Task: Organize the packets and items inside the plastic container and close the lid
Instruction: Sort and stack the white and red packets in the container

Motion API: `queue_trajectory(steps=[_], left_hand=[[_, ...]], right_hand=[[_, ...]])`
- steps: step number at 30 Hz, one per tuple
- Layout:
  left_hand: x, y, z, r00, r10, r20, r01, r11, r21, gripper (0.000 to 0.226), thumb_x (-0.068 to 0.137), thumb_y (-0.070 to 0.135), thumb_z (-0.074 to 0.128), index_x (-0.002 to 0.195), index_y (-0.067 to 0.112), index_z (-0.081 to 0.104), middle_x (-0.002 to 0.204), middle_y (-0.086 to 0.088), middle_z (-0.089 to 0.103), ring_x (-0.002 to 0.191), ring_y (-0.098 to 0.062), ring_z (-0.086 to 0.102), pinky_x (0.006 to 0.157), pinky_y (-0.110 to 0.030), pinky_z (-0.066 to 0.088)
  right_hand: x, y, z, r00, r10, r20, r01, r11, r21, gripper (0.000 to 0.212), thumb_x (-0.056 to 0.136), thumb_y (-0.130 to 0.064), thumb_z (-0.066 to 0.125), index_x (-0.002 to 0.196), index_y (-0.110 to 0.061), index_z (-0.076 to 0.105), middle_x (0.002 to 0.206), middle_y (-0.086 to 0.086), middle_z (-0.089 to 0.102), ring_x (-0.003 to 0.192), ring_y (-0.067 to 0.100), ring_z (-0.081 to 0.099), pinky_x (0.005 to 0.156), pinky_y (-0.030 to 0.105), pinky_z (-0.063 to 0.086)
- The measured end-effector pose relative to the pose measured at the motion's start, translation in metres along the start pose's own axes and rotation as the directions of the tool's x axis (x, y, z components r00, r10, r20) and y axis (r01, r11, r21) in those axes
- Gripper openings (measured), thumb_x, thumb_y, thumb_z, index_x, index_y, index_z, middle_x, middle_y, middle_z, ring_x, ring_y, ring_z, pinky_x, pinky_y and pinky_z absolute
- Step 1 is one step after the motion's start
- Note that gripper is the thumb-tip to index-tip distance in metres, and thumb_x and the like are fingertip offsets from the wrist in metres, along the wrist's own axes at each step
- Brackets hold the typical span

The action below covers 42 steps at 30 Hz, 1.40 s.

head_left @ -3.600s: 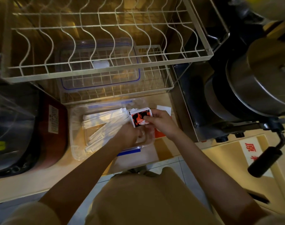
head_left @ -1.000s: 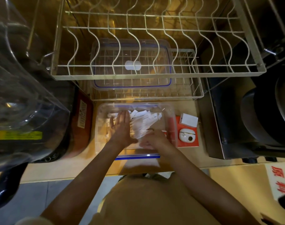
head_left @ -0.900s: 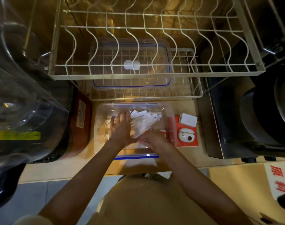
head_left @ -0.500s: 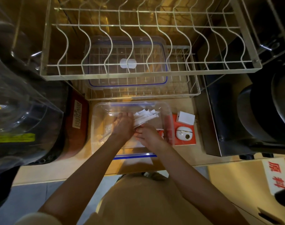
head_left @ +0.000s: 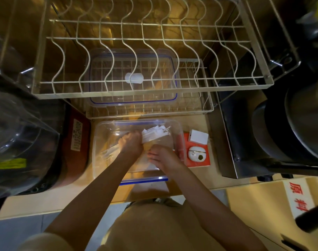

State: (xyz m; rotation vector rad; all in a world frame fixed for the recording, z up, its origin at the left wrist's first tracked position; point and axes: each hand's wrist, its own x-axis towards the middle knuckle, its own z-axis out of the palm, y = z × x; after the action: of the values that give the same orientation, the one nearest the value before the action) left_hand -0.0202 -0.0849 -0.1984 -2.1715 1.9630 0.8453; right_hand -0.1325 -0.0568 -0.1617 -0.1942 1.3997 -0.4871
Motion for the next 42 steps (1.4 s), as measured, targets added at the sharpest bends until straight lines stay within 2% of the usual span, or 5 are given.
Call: queue_trajectory(steps=[11,22,27,34,42], left_hand=[[-0.030,0.004,-0.047,0.815,0.530,0.235,-0.169,0.604,-0.779,0.026,0.072,0.013,0.067,0.096,0.020,0.060,0.091,-0.002,0.064,0.081,0.004,0.063,0.072,-0.009,0.049],[-0.051,-0.022,-0.045,0.916,0.395,-0.069,-0.237,0.396,-0.887,0.025,0.062,0.046,0.076,0.085,0.044,0.067,0.083,0.029,0.070,0.082,0.009,0.064,0.071,-0.005,0.049],[-0.034,-0.039,-0.026,0.943,0.331,-0.041,-0.160,0.339,-0.927,0.024,0.084,-0.001,0.056,0.095,0.020,0.060,0.078,0.012,0.072,0.078,-0.003,0.067,0.068,-0.010,0.053],[-0.032,-0.039,-0.021,0.926,0.368,-0.084,-0.313,0.624,-0.717,0.033,0.071,0.029,0.067,0.098,0.039,0.052,0.098,0.016,0.059,0.091,0.018,0.056,0.081,-0.004,0.046],[-0.025,-0.032,-0.019,0.940,0.334,-0.072,-0.280,0.634,-0.720,0.043,0.069,0.023,0.071,0.110,0.019,0.058,0.111,-0.011,0.064,0.110,-0.031,0.059,0.092,-0.033,0.048]], right_hand=[[-0.038,-0.018,-0.005,0.891,-0.389,0.234,0.447,0.838,-0.313,0.022,0.080,-0.010,0.069,0.090,-0.028,0.061,0.089,-0.010,0.065,0.089,0.007,0.063,0.080,0.021,0.050],[-0.028,-0.001,0.036,0.641,-0.737,0.213,0.753,0.550,-0.361,0.035,0.075,-0.002,0.074,0.109,0.002,0.065,0.091,0.005,0.068,0.078,-0.007,0.064,0.071,0.005,0.047],[-0.020,0.005,0.044,0.599,-0.782,0.172,0.785,0.532,-0.316,0.036,0.069,-0.001,0.078,0.100,-0.011,0.063,0.085,-0.009,0.065,0.078,-0.005,0.063,0.074,0.009,0.049],[-0.012,0.014,0.043,0.576,-0.802,0.161,0.797,0.506,-0.332,0.068,0.067,-0.004,0.079,0.124,-0.020,0.047,0.101,-0.017,0.059,0.097,-0.006,0.059,0.083,0.012,0.050],[-0.009,0.002,0.046,0.569,-0.804,0.172,0.798,0.489,-0.353,0.030,0.074,0.005,0.070,0.080,-0.023,0.060,0.072,-0.016,0.061,0.067,-0.011,0.060,0.064,0.003,0.045]])
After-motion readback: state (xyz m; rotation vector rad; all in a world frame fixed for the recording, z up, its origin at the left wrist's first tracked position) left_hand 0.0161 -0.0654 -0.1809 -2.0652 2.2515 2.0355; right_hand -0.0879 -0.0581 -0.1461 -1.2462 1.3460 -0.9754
